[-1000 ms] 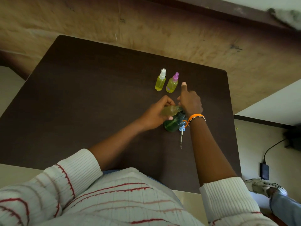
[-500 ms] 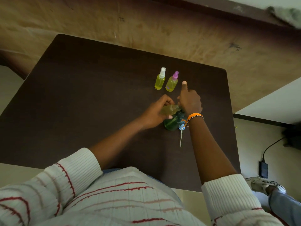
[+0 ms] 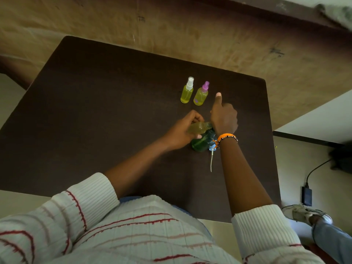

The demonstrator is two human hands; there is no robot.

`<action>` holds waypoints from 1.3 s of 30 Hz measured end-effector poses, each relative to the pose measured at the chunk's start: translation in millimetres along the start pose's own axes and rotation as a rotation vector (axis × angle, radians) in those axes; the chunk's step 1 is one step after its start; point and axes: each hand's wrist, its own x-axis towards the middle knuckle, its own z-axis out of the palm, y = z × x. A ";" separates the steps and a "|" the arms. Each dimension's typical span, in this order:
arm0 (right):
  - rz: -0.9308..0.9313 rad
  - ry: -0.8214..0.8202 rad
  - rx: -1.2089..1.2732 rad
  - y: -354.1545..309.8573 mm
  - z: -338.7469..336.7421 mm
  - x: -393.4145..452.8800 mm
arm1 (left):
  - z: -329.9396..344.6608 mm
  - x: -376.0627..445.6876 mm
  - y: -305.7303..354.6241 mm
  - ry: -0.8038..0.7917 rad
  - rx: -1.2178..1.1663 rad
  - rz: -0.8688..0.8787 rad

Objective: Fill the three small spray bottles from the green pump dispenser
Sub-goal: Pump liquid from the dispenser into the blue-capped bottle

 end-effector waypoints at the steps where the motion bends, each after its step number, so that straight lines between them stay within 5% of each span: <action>1: 0.002 -0.009 0.006 0.7 0.3 -0.2 | 0.0 -0.6 0.2 -0.002 0.000 0.001; 7: 0.026 -0.084 0.019 -2.8 -0.3 -0.4 | -1.4 -1.8 3.1 0.002 -0.006 0.014; 17: -0.007 0.053 0.024 -1.4 -3.1 -4.7 | 2.4 -2.8 2.3 0.006 0.000 0.000; 26: 0.057 -0.045 0.134 -3.9 3.3 -6.4 | -0.8 -5.0 4.1 -0.004 -0.005 -0.005; 39: -0.035 0.073 0.027 -0.4 1.2 -0.4 | 3.4 -3.9 0.2 0.007 -0.022 -0.032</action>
